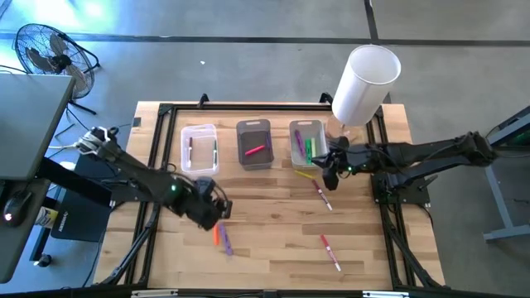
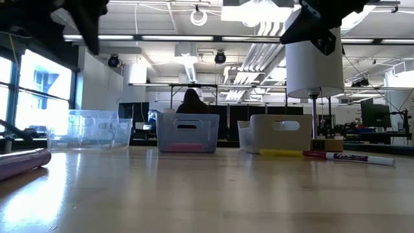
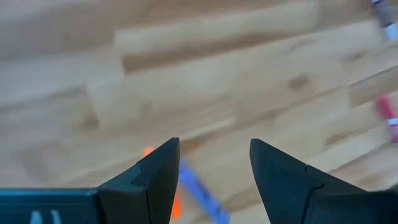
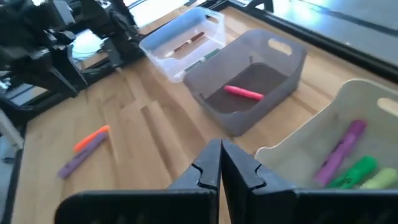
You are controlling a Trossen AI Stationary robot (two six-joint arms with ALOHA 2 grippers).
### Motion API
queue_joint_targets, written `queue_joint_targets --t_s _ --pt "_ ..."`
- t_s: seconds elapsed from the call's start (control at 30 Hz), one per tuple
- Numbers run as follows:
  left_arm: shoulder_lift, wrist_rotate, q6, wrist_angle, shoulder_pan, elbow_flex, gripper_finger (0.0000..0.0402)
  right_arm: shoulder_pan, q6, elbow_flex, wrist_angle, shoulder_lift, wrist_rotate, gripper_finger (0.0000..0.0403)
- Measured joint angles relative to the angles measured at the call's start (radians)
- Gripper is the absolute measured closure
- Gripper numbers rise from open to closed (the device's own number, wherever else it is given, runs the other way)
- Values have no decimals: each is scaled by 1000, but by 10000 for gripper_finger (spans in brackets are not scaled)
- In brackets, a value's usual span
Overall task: Pick & Place Markers
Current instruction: Put the orange pen into the black bin
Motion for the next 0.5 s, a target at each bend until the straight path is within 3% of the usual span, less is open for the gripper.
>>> queue_joint_targets --t_s 0.17,0.5 --pt "94 71 -80 1 -50 0 209 107 69 0 0 4 71 402" --pt "232 224 -82 8 -60 0 209 367 276 0 51 4 241 403"
